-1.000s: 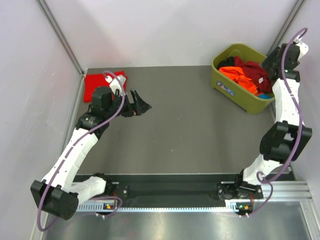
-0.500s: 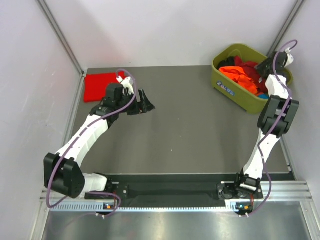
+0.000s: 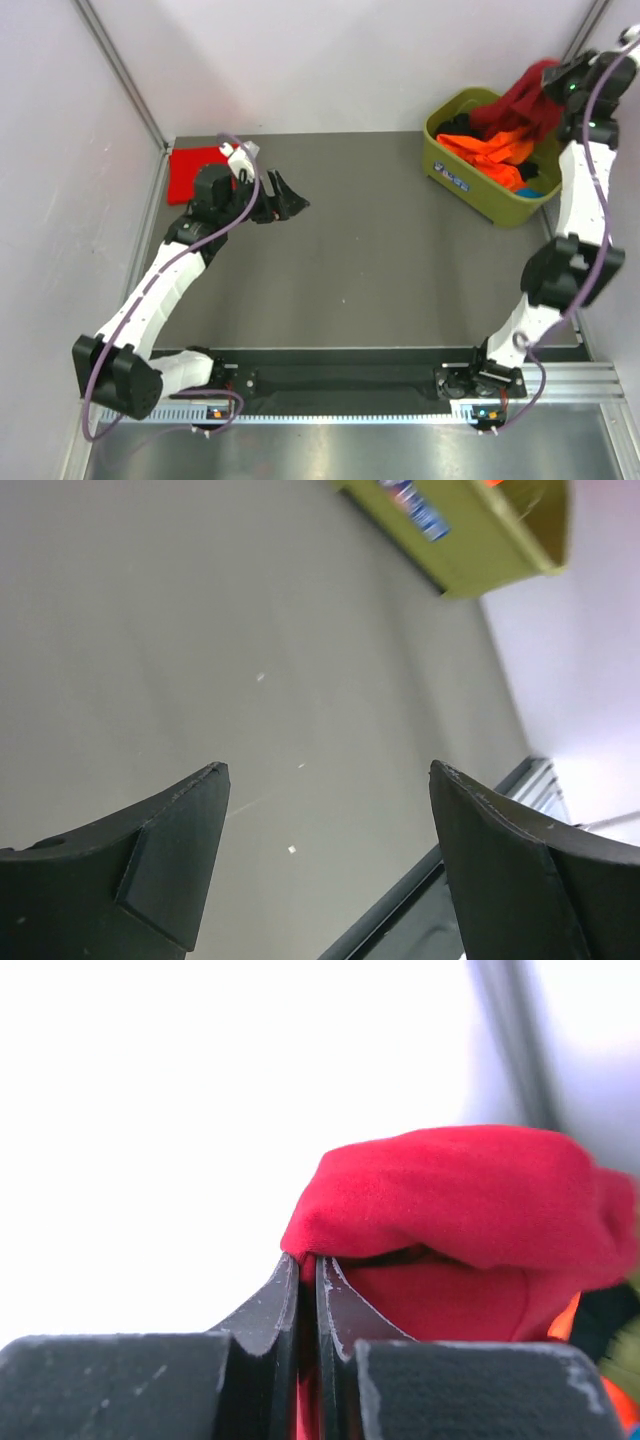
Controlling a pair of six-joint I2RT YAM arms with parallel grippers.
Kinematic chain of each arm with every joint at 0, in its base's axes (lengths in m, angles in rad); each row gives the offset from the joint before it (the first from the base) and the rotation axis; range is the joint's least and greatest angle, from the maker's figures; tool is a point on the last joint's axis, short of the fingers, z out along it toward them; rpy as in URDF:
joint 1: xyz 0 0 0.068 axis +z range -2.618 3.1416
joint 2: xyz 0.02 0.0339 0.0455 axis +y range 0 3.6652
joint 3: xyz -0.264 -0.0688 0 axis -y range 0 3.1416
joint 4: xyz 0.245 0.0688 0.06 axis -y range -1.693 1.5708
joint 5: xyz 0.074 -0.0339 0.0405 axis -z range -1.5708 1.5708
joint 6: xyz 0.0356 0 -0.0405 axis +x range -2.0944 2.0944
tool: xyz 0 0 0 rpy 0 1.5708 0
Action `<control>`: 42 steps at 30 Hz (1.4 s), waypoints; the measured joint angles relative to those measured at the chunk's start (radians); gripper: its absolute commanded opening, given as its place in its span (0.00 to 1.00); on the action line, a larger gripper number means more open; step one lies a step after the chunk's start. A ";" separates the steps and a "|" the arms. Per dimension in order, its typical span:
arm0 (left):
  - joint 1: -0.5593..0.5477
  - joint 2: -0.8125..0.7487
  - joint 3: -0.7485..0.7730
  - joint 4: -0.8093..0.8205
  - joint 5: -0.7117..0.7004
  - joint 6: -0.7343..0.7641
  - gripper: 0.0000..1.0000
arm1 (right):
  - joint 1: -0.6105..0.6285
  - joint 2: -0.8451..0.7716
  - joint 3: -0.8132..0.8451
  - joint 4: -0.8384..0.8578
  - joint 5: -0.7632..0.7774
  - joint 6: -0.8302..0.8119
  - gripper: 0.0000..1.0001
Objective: Fold and stack the t-shirts
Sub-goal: Grab the tshirt from the pile, then move the tshirt to the center of the board
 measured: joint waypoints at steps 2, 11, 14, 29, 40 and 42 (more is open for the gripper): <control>0.000 -0.038 0.000 0.013 0.006 -0.017 0.86 | 0.018 -0.153 -0.012 -0.007 -0.026 0.008 0.00; 0.014 -0.150 -0.037 0.021 -0.011 -0.124 0.90 | 0.356 -0.758 -0.206 0.053 -0.208 0.036 0.11; 0.056 -0.199 -0.075 -0.024 -0.050 -0.140 0.93 | 0.491 -0.903 -0.479 0.064 -0.209 0.034 0.17; 0.021 -0.145 -0.253 -0.147 -0.021 -0.046 0.87 | 0.693 -1.008 -1.258 -0.373 0.068 0.004 0.59; -0.233 0.114 -0.307 0.057 -0.038 -0.123 0.87 | 0.753 -0.998 -1.407 -0.285 0.083 0.019 0.55; -0.233 0.179 -0.307 0.103 -0.038 -0.140 0.87 | 0.822 -0.994 -1.407 -0.254 0.085 0.019 0.56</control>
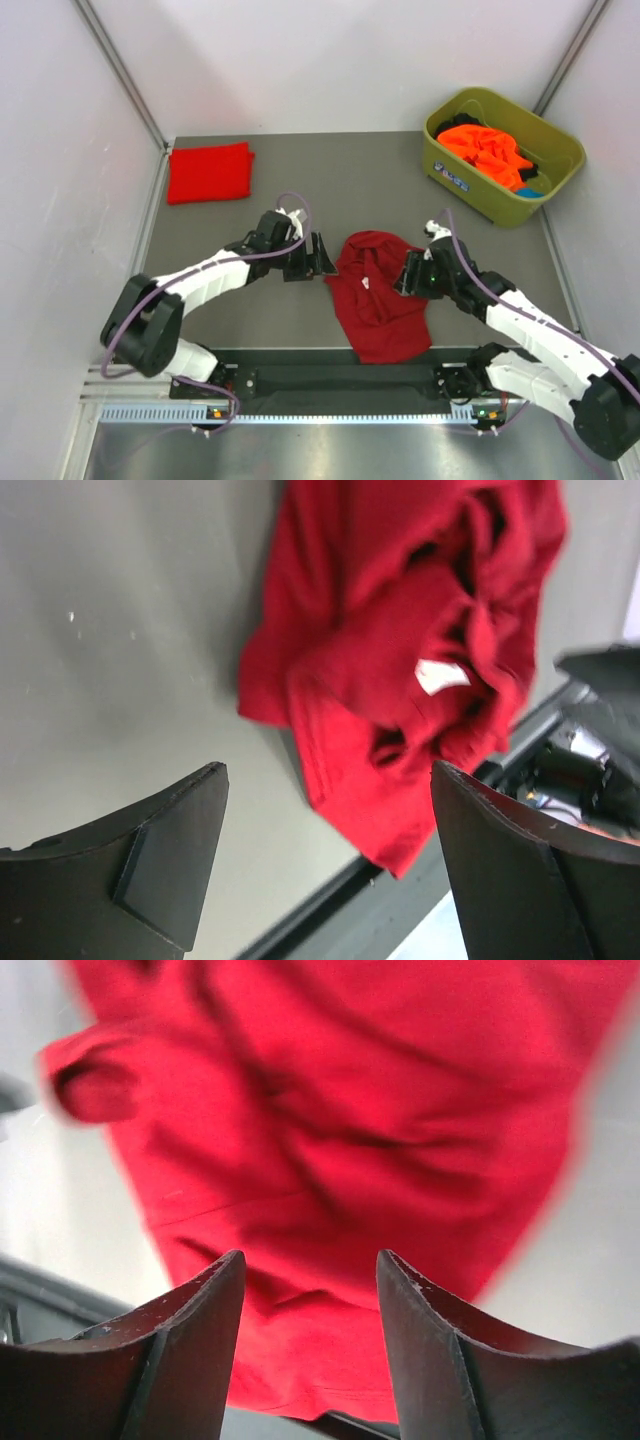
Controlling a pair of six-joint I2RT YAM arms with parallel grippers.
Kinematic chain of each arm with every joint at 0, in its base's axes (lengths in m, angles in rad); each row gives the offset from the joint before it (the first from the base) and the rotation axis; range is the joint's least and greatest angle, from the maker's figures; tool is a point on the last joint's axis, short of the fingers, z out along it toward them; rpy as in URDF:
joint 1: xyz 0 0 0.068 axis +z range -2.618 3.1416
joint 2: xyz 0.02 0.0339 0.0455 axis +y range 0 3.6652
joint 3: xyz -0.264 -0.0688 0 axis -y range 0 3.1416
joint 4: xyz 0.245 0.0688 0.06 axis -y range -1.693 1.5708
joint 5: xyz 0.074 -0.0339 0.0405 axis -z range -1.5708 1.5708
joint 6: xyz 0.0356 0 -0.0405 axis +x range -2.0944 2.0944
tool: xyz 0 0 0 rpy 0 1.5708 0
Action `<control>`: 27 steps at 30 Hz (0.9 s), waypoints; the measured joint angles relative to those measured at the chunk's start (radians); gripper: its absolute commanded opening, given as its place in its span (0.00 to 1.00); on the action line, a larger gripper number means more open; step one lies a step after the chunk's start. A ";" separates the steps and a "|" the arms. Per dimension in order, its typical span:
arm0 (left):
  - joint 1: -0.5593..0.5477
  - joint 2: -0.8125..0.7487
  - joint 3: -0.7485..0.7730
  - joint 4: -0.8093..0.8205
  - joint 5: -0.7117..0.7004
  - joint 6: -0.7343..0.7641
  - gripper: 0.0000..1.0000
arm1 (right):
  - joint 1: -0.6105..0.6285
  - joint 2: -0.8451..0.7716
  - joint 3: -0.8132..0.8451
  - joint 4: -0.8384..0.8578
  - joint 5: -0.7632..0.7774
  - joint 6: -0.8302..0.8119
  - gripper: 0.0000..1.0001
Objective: Fold and stack the t-shirts
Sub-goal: Move the tshirt to the center of the board
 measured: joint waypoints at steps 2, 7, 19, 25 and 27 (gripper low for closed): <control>0.000 0.069 0.000 0.047 0.004 -0.018 0.86 | 0.068 0.011 -0.002 0.040 0.001 0.002 0.57; -0.008 0.212 0.006 0.151 0.030 -0.050 0.77 | 0.207 0.068 -0.064 0.170 0.008 0.044 0.57; -0.028 0.281 0.297 0.035 0.034 -0.044 0.00 | 0.281 0.281 0.092 0.156 0.153 0.068 0.00; 0.067 0.240 0.511 -0.145 -0.103 0.040 0.37 | 0.265 0.269 0.380 0.102 0.269 0.051 0.08; 0.143 0.231 0.514 -0.175 -0.108 0.061 0.54 | 0.248 0.293 0.435 0.122 0.283 0.051 0.21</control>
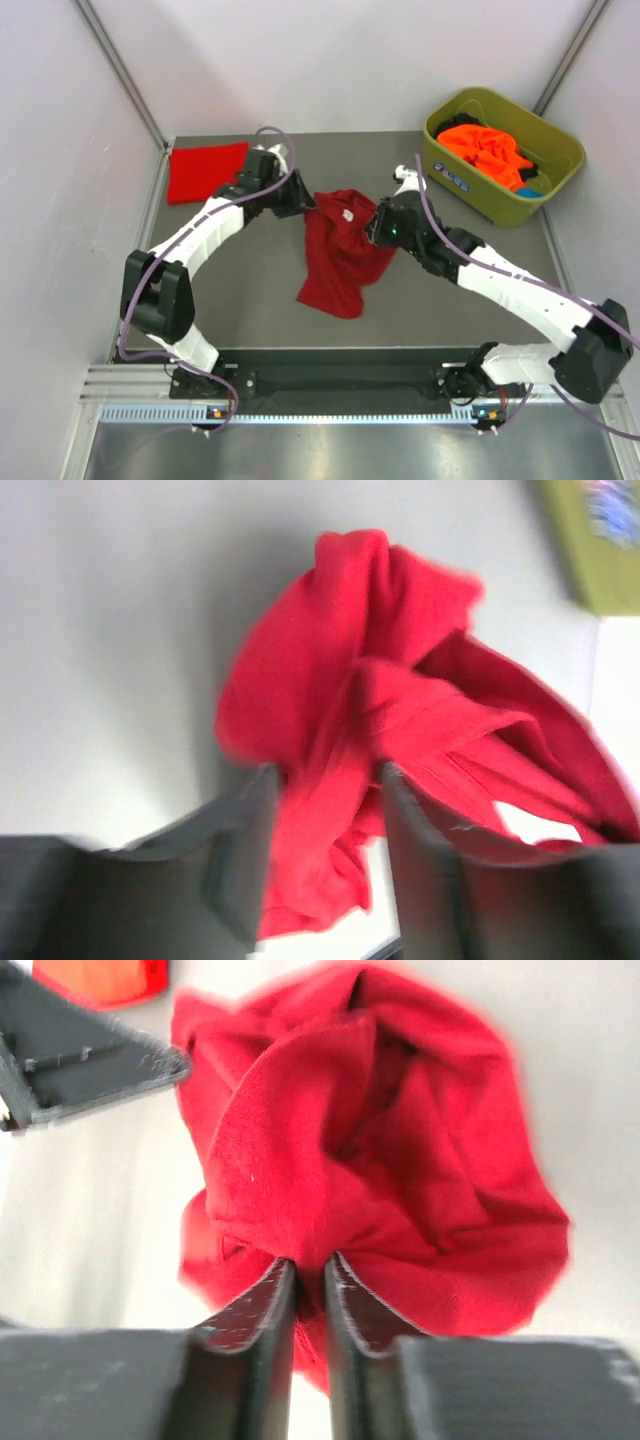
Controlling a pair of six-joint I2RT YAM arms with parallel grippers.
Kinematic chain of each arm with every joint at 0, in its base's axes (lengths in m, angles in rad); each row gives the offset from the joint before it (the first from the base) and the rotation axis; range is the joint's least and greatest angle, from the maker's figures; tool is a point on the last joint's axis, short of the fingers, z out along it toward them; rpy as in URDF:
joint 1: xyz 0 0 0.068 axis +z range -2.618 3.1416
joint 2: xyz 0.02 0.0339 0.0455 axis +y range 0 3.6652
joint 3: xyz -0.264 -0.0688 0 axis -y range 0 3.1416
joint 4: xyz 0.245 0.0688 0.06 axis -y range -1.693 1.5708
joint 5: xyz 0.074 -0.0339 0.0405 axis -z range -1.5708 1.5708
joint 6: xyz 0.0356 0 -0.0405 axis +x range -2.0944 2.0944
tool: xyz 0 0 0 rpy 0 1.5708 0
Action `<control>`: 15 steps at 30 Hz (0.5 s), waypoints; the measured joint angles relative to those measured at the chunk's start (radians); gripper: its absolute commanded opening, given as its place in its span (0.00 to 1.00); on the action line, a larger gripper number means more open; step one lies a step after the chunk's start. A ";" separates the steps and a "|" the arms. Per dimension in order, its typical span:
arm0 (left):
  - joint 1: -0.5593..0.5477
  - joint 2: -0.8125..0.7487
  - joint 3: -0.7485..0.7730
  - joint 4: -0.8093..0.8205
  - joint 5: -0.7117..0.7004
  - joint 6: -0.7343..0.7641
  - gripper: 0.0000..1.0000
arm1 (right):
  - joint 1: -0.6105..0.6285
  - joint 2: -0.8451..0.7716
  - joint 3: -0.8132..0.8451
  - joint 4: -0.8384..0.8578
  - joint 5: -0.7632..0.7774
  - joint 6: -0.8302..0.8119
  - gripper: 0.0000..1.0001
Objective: Fold and stack the t-shirts
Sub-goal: Move the tshirt to the center of the board, then flatten the tshirt out
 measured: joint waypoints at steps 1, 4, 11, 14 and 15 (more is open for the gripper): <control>0.031 0.001 0.000 -0.021 -0.006 0.005 0.61 | -0.014 0.032 0.025 0.013 0.000 -0.005 0.25; 0.104 0.005 -0.016 -0.105 -0.066 0.035 0.62 | -0.055 0.156 0.076 0.048 -0.030 -0.014 0.37; 0.034 -0.150 -0.263 -0.203 -0.150 0.077 0.63 | -0.158 0.285 0.106 -0.018 -0.081 -0.037 0.48; -0.026 -0.271 -0.378 -0.227 -0.167 0.064 0.61 | -0.187 0.237 0.109 -0.039 -0.080 -0.053 0.48; -0.042 -0.304 -0.404 -0.233 -0.169 0.056 0.60 | -0.194 0.211 0.105 -0.042 -0.080 -0.059 0.48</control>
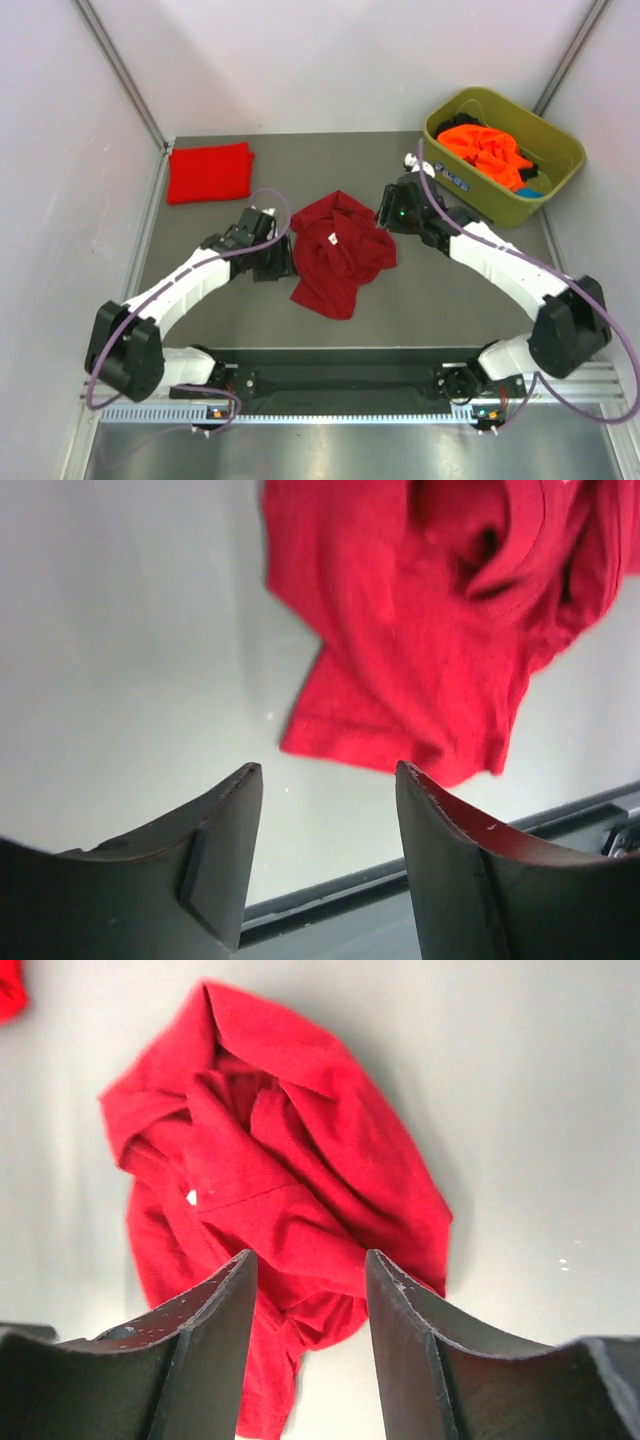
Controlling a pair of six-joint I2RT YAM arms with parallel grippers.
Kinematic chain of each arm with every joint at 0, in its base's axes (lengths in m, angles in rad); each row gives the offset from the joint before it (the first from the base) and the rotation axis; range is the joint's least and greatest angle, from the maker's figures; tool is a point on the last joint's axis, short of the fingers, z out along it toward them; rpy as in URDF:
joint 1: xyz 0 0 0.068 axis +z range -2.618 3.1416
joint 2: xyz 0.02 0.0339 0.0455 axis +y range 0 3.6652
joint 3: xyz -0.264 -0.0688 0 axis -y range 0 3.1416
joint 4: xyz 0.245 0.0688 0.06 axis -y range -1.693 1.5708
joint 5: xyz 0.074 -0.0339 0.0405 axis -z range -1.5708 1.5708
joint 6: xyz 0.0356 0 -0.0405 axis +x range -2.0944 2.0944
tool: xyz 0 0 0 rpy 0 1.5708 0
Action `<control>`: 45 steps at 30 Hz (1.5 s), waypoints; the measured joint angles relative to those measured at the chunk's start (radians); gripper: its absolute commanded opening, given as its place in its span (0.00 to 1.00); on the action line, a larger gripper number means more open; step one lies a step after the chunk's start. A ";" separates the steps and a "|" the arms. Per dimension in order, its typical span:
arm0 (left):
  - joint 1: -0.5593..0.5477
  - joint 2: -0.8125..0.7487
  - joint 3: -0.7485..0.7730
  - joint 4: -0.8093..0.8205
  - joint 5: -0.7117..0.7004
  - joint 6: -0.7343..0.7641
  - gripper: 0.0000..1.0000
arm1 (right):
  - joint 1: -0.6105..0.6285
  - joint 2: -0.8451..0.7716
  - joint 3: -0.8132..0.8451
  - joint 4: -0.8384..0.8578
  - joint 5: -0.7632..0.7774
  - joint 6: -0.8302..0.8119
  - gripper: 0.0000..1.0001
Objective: Fold and stack the t-shirts
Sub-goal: Flatten the tshirt out
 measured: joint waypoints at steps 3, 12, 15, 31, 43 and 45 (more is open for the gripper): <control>-0.023 -0.066 -0.070 0.003 0.002 -0.024 0.59 | -0.009 -0.107 -0.056 0.003 0.000 -0.013 0.48; -0.043 0.060 -0.166 0.108 0.031 -0.095 0.55 | -0.011 -0.250 -0.245 -0.013 -0.005 -0.019 0.49; -0.074 0.085 -0.183 0.128 0.030 -0.129 0.53 | -0.011 -0.270 -0.286 -0.018 -0.005 -0.016 0.49; -0.138 0.109 -0.150 0.175 -0.111 -0.203 0.00 | -0.018 -0.175 -0.509 0.304 -0.019 -0.062 0.66; -0.138 -0.103 0.261 -0.109 -0.325 -0.087 0.00 | -0.068 -0.021 -0.214 0.160 0.012 -0.205 0.00; -0.138 -0.156 0.325 -0.156 -0.359 -0.080 0.00 | -0.068 -0.104 -0.143 0.033 0.070 -0.215 0.00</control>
